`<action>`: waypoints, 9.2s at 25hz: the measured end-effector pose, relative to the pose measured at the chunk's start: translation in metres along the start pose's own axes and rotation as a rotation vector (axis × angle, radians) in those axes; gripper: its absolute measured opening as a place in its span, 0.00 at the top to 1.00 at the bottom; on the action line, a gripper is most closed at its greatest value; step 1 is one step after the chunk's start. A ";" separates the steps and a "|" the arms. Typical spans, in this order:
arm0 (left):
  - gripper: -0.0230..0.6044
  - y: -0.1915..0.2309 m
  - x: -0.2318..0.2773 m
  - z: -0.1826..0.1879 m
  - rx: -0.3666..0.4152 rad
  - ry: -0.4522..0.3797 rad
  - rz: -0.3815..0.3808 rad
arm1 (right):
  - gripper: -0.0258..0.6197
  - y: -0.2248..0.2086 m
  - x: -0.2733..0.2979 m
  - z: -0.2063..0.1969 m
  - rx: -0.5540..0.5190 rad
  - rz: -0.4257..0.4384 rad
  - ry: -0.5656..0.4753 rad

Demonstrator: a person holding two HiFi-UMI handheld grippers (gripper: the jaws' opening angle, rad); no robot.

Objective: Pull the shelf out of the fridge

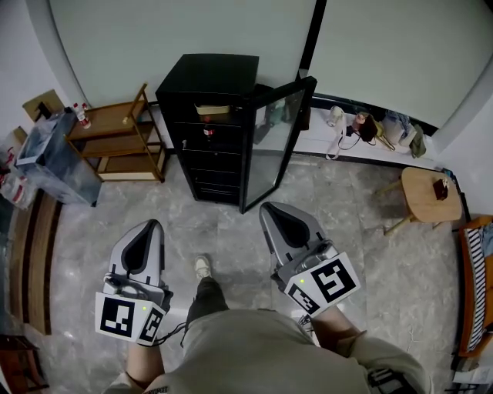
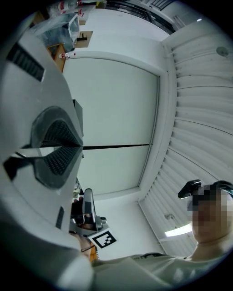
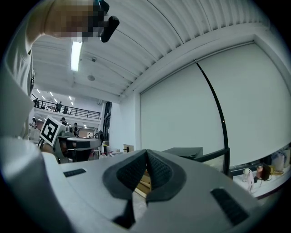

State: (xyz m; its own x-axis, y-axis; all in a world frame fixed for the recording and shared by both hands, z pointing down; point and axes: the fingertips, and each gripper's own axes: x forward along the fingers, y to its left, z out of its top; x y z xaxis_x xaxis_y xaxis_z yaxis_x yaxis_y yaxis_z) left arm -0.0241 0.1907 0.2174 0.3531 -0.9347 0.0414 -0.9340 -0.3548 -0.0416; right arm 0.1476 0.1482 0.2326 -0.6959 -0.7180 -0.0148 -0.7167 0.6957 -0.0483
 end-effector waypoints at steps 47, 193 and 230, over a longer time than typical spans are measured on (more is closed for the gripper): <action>0.95 0.259 0.295 -0.049 -0.146 0.090 -0.234 | 0.96 -0.129 0.332 -0.054 0.180 -0.313 0.114; 0.94 0.251 0.344 -0.556 -1.628 -0.045 -0.079 | 0.96 -0.199 0.316 -0.548 1.438 -0.459 -0.304; 0.94 0.248 0.258 -0.157 -1.582 -0.131 -0.169 | 0.96 -0.129 0.283 -0.156 1.490 -0.274 -0.257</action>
State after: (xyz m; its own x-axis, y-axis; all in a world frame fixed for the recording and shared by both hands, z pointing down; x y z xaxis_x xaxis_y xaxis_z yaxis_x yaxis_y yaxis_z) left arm -0.1733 -0.1344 0.3749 0.3780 -0.9140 -0.1477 0.0320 -0.1465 0.9887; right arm 0.0361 -0.1415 0.3910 -0.4157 -0.9095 0.0021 -0.0142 0.0042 -0.9999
